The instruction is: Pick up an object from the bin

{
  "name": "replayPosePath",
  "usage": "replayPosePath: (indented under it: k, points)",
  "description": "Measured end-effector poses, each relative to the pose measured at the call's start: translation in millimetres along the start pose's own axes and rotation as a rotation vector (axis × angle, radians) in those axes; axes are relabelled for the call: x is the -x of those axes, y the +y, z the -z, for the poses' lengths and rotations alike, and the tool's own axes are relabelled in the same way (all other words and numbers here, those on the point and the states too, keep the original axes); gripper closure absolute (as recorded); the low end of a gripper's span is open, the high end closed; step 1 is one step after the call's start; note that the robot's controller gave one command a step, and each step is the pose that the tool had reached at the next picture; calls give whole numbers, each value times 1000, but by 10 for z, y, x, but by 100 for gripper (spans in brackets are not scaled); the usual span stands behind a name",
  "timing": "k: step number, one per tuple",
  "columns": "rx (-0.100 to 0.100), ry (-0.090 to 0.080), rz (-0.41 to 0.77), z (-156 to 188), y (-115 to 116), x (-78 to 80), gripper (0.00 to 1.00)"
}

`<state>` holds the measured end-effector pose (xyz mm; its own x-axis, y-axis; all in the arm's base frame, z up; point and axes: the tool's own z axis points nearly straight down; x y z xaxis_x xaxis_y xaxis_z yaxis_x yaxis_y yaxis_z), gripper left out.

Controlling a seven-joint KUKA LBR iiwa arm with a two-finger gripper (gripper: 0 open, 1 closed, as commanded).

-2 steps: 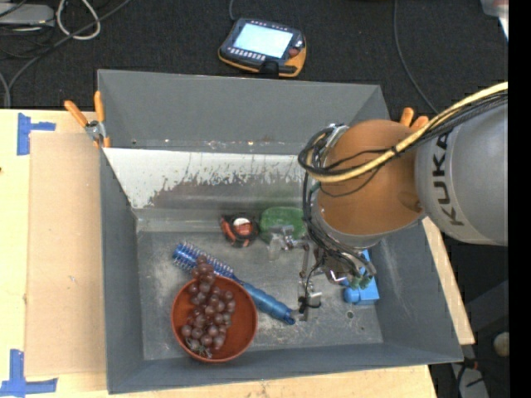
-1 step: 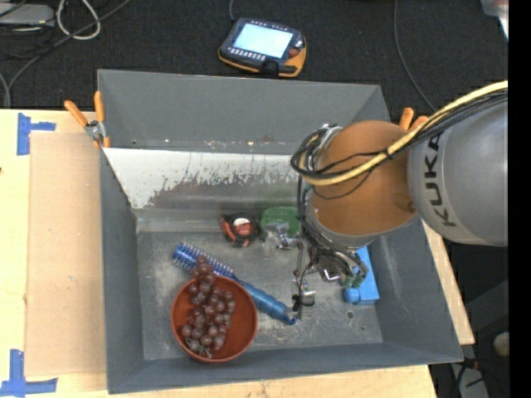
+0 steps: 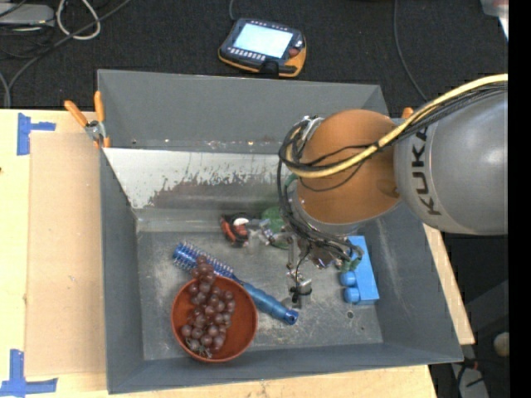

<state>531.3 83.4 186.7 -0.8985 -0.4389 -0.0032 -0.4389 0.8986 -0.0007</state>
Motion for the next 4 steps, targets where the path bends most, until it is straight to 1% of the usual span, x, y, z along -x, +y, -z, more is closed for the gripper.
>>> replayPosePath:
  k: [1, 2, 3, 4]
  points:
    - [1, 3, -332, -669, 219, 201, 0]
    - [0, -3, -150, -620, 266, 144, 0]
    - [1, -2, -447, -1066, 303, 399, 0]
    - [-4, -15, 214, -1171, 900, 607, 100]
